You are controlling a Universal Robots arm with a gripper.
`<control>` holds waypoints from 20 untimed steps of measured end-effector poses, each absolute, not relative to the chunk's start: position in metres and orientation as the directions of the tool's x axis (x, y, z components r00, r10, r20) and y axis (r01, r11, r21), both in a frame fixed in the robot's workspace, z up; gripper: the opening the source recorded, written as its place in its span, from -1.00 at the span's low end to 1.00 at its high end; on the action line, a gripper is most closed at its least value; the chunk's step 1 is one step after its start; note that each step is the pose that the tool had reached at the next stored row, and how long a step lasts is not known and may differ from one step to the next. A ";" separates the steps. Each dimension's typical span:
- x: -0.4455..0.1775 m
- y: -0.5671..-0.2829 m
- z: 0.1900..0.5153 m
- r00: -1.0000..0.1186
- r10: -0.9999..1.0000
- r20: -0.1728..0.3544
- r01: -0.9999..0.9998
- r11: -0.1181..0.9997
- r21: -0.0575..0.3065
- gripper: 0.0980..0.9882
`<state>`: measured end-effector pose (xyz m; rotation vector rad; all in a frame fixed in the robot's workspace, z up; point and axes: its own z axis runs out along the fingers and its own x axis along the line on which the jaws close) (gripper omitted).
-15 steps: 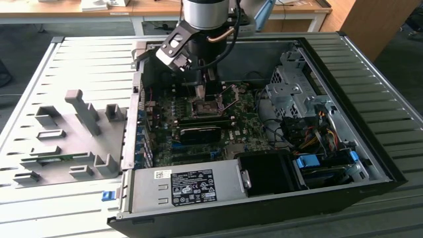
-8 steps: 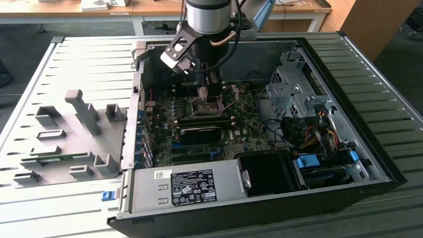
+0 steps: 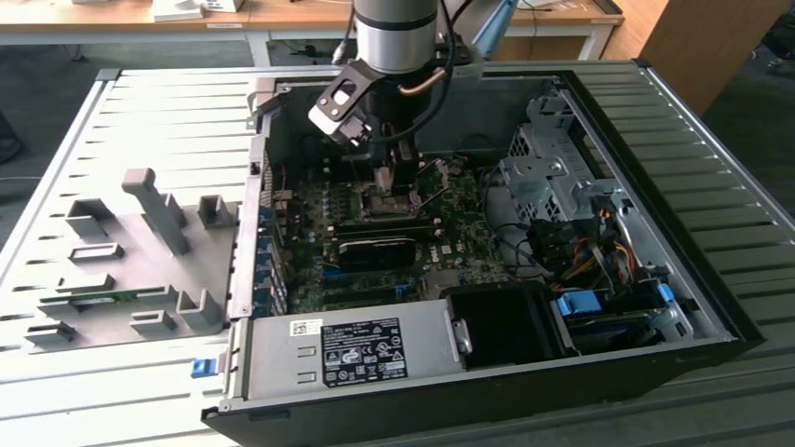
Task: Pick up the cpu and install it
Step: 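Place the cpu into insertion slot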
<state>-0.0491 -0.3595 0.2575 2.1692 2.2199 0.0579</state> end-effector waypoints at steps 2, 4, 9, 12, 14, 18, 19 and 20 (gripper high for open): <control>-0.048 -0.357 0.255 -0.023 1.000 -0.001 0.998 0.023 0.053 0.00; -0.048 -0.356 0.251 -0.023 1.000 -0.002 0.998 0.023 0.053 0.00; -0.048 -0.355 0.246 -0.023 1.000 -0.002 0.998 0.023 0.053 0.00; -0.048 -0.355 0.243 -0.028 1.000 -0.002 0.998 0.028 0.053 0.00; -0.048 -0.354 0.241 -0.032 0.999 -0.002 0.998 0.032 0.053 0.00; -0.048 -0.353 0.236 -0.032 0.999 -0.002 0.998 0.032 0.053 0.00; -0.048 -0.353 0.236 -0.032 0.999 -0.002 0.998 0.032 0.053 0.00; -0.048 -0.353 0.235 -0.032 0.999 -0.002 0.998 0.032 0.053 0.00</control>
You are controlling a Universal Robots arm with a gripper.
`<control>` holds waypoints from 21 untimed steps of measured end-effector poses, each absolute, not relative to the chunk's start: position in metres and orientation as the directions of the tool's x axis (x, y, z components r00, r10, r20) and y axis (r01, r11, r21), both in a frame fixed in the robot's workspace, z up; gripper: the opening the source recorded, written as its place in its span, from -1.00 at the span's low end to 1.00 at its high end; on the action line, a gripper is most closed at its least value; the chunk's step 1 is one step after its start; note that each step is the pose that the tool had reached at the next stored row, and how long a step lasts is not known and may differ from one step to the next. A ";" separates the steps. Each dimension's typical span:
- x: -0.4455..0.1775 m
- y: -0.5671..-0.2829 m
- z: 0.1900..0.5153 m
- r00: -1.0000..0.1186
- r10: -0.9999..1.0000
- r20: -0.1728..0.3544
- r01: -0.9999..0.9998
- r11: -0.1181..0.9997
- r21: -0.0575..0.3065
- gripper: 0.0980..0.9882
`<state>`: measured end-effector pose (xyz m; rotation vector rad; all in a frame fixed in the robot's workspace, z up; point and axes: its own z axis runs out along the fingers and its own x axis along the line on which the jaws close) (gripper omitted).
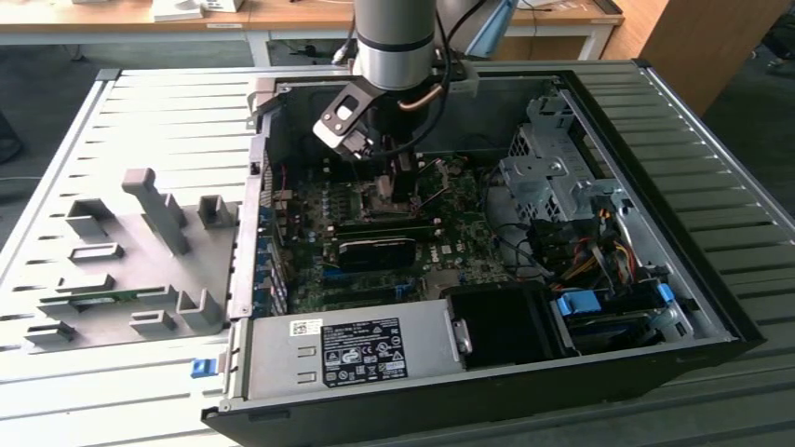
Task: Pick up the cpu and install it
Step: 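Place the cpu into insertion slot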
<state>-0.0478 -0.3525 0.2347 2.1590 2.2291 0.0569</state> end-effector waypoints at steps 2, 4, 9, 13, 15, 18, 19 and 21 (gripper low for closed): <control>-0.048 -0.353 0.234 -0.032 0.999 -0.002 0.998 0.032 0.053 0.00; -0.048 -0.352 0.232 -0.032 0.999 -0.002 0.998 0.032 0.053 0.00; -0.048 -0.350 0.229 -0.032 0.999 -0.002 0.998 0.032 0.053 0.00; -0.048 -0.349 0.225 -0.031 1.000 -0.002 0.998 0.031 0.053 0.00; -0.048 -0.348 0.224 -0.031 1.000 -0.002 0.998 0.031 0.053 0.00; -0.048 -0.346 0.221 -0.030 1.000 -0.002 0.998 0.030 0.053 0.00; -0.048 -0.346 0.220 -0.029 1.000 -0.002 0.998 0.029 0.053 0.00; -0.048 -0.345 0.219 -0.027 1.000 -0.002 0.998 0.027 0.053 0.00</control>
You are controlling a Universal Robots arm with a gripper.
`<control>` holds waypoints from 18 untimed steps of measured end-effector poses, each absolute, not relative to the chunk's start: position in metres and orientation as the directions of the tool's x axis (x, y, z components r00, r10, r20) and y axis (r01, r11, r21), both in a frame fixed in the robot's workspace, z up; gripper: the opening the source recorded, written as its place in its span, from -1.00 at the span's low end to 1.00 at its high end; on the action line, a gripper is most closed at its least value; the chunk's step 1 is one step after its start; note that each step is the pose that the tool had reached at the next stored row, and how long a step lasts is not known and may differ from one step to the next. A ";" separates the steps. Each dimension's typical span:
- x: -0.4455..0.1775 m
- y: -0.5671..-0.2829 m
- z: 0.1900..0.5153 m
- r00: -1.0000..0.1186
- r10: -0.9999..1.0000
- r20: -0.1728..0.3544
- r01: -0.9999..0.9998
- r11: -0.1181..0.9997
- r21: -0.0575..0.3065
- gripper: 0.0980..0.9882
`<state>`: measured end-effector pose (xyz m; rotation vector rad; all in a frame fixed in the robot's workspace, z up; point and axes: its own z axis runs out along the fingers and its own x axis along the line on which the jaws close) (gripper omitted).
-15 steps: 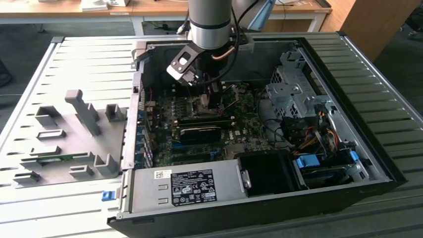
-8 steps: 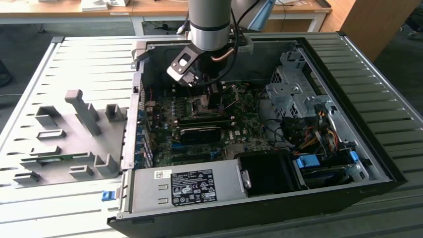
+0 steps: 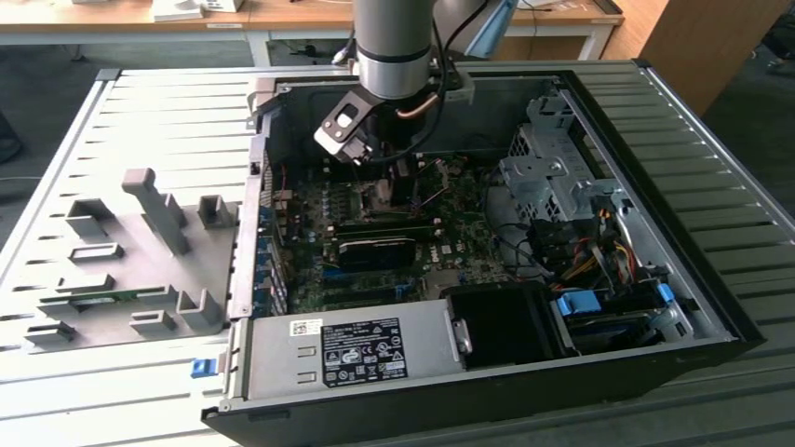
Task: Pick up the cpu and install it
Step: 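Place the cpu into insertion slot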
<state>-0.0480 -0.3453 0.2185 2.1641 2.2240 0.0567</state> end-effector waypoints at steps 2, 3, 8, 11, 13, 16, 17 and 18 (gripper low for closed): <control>-0.048 -0.345 0.217 -0.027 1.000 -0.002 0.998 0.027 0.053 0.00; -0.049 -0.345 0.216 -0.027 1.000 -0.002 0.998 0.027 0.053 0.00; -0.049 -0.343 0.214 -0.023 1.000 -0.002 0.998 0.024 0.053 0.00; -0.050 -0.343 0.214 -0.022 1.000 -0.002 0.998 0.022 0.053 0.00; -0.050 -0.343 0.213 -0.021 1.000 -0.002 0.998 0.021 0.053 0.00; -0.050 -0.341 0.210 -0.020 1.000 -0.002 0.998 0.020 0.053 0.00; -0.051 -0.340 0.209 -0.019 1.000 -0.002 0.998 0.019 0.053 0.00; -0.051 -0.340 0.208 -0.019 1.000 -0.002 0.998 0.019 0.053 0.00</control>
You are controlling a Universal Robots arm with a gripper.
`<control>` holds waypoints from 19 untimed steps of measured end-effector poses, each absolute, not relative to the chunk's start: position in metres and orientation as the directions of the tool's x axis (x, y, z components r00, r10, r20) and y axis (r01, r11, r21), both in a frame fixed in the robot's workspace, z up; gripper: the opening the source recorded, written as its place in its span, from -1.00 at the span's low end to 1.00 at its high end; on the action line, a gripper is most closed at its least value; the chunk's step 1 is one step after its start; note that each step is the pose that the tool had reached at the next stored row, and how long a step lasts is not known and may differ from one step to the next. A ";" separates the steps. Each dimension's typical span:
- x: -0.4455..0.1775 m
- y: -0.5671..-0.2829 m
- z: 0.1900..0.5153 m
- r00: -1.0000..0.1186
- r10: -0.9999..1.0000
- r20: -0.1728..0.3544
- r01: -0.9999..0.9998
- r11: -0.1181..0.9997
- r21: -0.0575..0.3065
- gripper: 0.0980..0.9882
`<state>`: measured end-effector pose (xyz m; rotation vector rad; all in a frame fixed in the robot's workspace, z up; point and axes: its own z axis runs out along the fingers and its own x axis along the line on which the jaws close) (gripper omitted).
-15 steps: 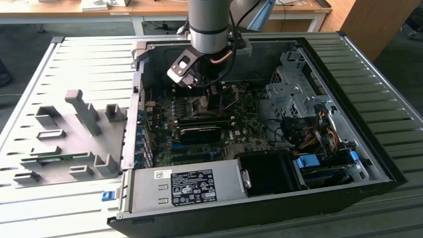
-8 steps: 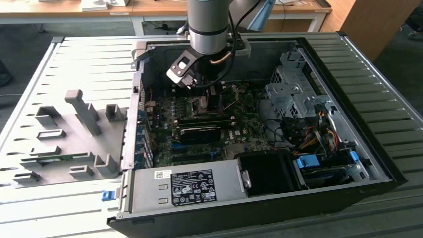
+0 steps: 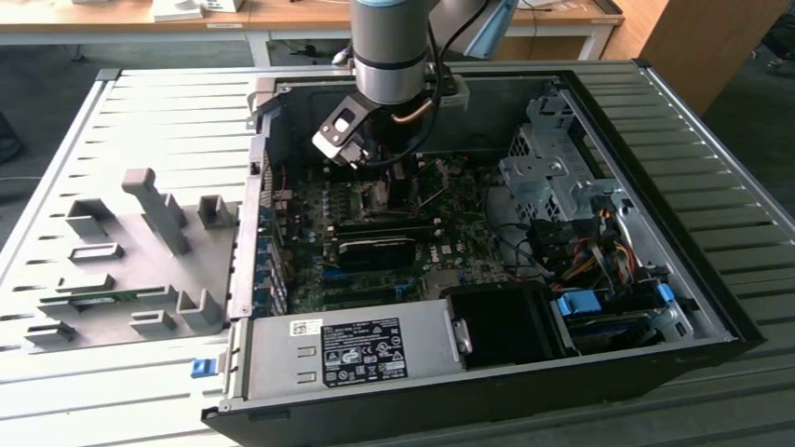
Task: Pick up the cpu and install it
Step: 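Place the cpu into insertion slot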
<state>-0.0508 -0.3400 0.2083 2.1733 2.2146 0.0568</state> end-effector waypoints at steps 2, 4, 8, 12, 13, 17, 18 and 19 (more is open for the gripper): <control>-0.051 -0.339 0.207 -0.018 1.000 -0.002 0.998 0.018 0.053 0.00; -0.052 -0.338 0.206 -0.016 1.000 -0.002 0.998 0.016 0.053 0.00; -0.055 -0.337 0.204 -0.014 1.000 -0.002 0.999 0.014 0.053 0.00; -0.055 -0.337 0.202 -0.014 1.000 -0.002 0.999 0.014 0.053 0.00; -0.055 -0.337 0.201 -0.014 1.000 -0.002 0.999 0.014 0.053 0.00; -0.054 -0.337 0.198 -0.014 1.000 -0.002 0.999 0.014 0.053 0.00; -0.054 -0.337 0.197 -0.014 1.000 -0.002 0.999 0.014 0.053 0.00; -0.054 -0.337 0.197 -0.014 1.000 -0.002 0.999 0.014 0.053 0.00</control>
